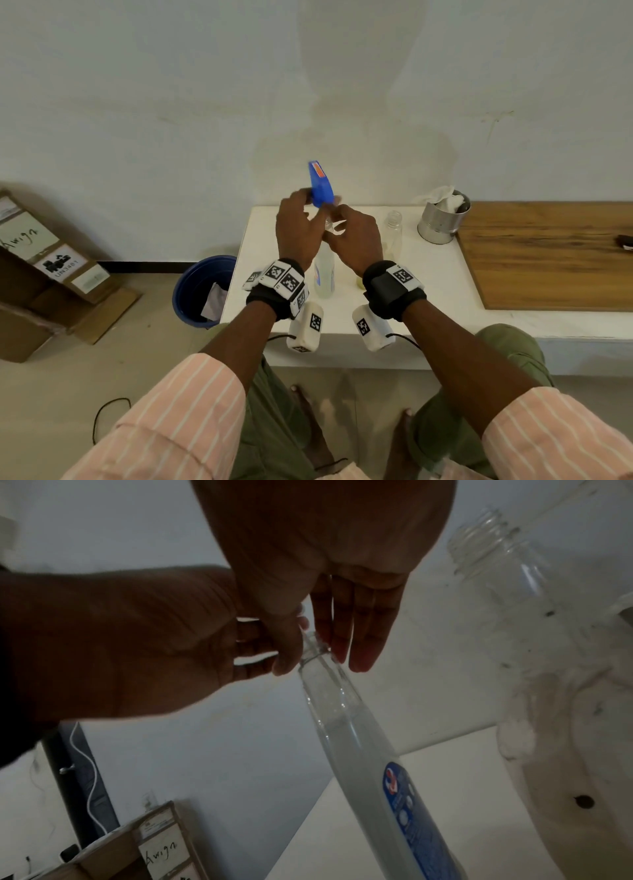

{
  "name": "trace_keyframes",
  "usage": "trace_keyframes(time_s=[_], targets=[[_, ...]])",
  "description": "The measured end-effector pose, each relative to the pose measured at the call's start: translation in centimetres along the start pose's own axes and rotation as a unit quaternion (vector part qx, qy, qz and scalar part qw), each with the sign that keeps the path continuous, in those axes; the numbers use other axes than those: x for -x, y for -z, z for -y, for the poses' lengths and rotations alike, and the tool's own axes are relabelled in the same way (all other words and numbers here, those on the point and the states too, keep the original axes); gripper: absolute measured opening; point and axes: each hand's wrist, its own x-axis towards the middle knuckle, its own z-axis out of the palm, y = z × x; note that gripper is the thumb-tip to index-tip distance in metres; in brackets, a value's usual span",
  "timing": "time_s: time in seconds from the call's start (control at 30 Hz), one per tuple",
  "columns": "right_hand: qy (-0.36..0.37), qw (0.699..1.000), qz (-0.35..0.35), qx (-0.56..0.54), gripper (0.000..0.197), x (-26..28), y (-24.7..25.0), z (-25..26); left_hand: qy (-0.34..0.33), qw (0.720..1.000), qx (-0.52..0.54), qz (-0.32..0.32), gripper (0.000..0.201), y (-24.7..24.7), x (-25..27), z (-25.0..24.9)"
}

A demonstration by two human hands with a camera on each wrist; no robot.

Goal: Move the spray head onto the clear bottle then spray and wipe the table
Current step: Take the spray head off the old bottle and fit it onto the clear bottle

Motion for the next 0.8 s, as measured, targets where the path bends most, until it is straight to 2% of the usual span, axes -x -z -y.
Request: trace_keyframes(time_s=[0.07,0.17,0.3,0.43,0.6,0.67,0.73,0.8], targets=[[-0.013,1.000,0.011,0.022,0.039,0.1,-0.2,-0.3,0.008,0.999,0.004,0.040,0.040,-0.5,0.9,1.0],[-0.038,0.998,0.034,0.025,0.039,0.3,-0.8,-0.9,0.026,0.997,0.034,0.065,0.038,-0.8,1.8,1.4],[-0.039,0.997,0.059,0.022,0.048,0.8,-1.5,-1.2,0.035,0.996,0.047,0.065,0.035,-0.7,1.9,1.2],[-0.050,0.997,0.062,0.011,0.046,0.8,-1.7,-1.1,0.034,0.996,0.052,0.066,0.035,-0.6,1.8,1.4],[-0.063,0.993,0.103,0.015,0.047,0.6,-1.5,-1.4,0.035,0.995,0.051,0.073,0.039,-0.6,1.8,2.0],[-0.078,0.991,0.110,0.025,0.045,0.3,-1.4,-1.4,0.055,0.994,0.072,0.064,0.044,-0.5,1.9,1.9],[-0.090,0.989,0.112,0.026,0.043,0.1,-1.3,-1.3,0.058,0.993,0.082,0.057,0.040,-0.5,2.2,2.1],[-0.091,0.989,0.116,0.030,0.046,0.1,-1.3,-1.1,0.032,0.996,0.069,0.051,0.032,-0.6,2.6,2.3]])
